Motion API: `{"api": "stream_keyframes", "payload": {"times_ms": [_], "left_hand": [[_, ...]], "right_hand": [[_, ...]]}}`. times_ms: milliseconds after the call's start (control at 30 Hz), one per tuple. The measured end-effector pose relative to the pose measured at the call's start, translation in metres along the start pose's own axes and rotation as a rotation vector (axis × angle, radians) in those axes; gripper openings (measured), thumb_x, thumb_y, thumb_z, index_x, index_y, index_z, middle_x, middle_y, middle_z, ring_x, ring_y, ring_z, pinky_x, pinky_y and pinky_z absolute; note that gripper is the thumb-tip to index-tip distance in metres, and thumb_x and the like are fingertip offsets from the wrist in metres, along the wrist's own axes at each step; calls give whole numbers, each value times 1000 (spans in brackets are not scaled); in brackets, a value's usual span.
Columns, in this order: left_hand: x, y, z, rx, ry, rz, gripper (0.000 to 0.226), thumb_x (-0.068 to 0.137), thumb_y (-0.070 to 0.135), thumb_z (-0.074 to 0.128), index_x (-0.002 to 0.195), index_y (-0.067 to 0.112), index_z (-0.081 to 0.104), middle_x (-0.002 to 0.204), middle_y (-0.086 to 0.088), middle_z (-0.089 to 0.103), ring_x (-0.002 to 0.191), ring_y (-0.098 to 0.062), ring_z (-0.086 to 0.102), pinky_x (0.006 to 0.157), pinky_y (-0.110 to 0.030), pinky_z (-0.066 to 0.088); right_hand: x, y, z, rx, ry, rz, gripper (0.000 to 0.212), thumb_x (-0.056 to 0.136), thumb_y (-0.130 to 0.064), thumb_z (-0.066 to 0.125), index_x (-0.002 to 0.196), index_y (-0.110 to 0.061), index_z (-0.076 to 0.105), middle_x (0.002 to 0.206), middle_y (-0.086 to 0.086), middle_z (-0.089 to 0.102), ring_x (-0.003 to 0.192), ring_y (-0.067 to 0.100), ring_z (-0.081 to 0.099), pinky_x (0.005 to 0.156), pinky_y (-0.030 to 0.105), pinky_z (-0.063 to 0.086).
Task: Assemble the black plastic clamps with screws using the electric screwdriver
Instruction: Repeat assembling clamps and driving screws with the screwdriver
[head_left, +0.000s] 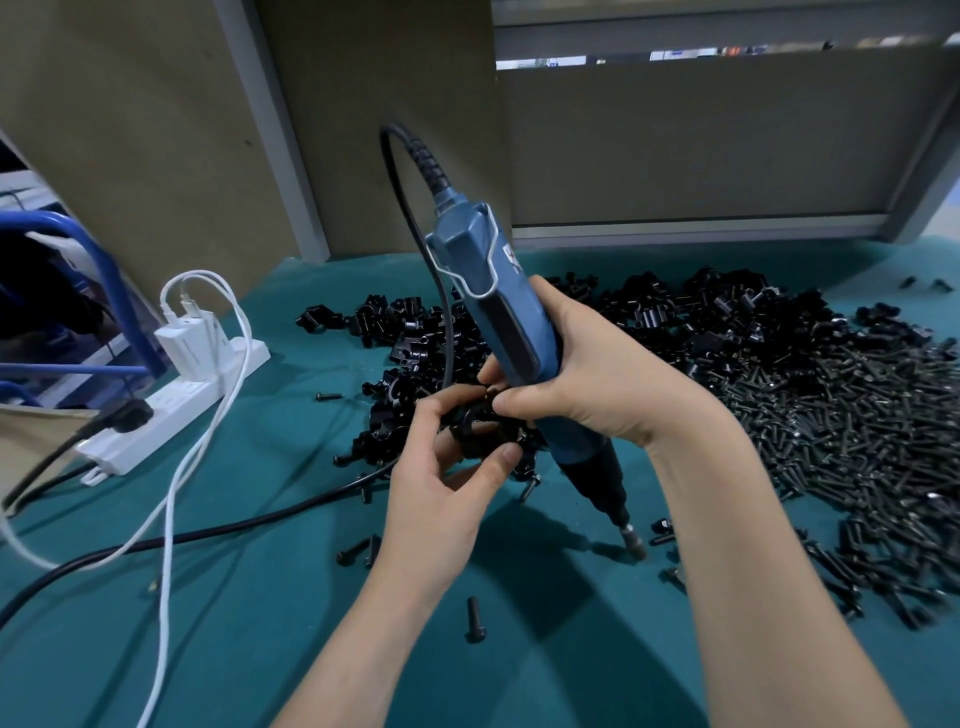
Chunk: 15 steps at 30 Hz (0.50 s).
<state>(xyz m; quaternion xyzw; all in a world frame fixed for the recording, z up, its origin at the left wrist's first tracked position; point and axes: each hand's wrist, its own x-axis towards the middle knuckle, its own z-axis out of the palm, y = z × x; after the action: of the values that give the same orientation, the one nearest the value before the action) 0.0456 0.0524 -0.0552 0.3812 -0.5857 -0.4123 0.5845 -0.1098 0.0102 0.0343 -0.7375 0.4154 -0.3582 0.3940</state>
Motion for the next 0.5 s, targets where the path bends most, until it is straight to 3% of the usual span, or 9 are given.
{"api": "stream_keyframes", "payload": {"times_ms": [167,233,300,367,433,500], "left_hand": [[-1,0,0,46,-3,43,40,80,20,69,108,45,56,100,10,73,95,-10,69,81,-19,51],[-2,-1,0,44,0,47,39,79,26,71,109,45,56,100,10,72,93,-10,69,83,-25,53],[-3,-1,1,39,6,48,39,76,32,71,110,44,55,100,10,72,93,-13,68,87,-39,55],[-4,-1,3,4,11,49,39,76,30,71,109,43,55,100,8,71,93,-13,67,82,-45,58],[-3,-1,5,-57,25,34,41,78,24,71,110,43,54,101,5,71,93,-12,68,77,-37,59],[-2,-2,4,-93,41,17,43,77,26,72,112,43,54,104,4,71,96,-11,68,80,-33,58]], "right_hand": [[-3,-2,-1,7,-45,24,60,68,-5,77,119,-14,47,92,6,72,86,23,70,83,49,57],[-3,-2,-1,-1,-56,29,60,68,-6,79,117,-16,48,92,6,71,87,24,70,84,48,56],[-3,-3,-2,-3,-62,34,60,66,-9,80,116,-17,48,92,5,71,87,24,70,84,48,56],[-4,-2,-3,-5,-61,37,60,64,-11,80,115,-18,48,92,5,71,87,25,69,84,49,56],[-5,-1,-4,-1,-66,35,59,64,-10,80,113,-21,49,92,5,71,88,26,69,84,48,56],[-5,-1,-5,11,-74,33,59,64,-8,80,113,-22,50,92,5,71,88,27,69,84,47,56]]}}
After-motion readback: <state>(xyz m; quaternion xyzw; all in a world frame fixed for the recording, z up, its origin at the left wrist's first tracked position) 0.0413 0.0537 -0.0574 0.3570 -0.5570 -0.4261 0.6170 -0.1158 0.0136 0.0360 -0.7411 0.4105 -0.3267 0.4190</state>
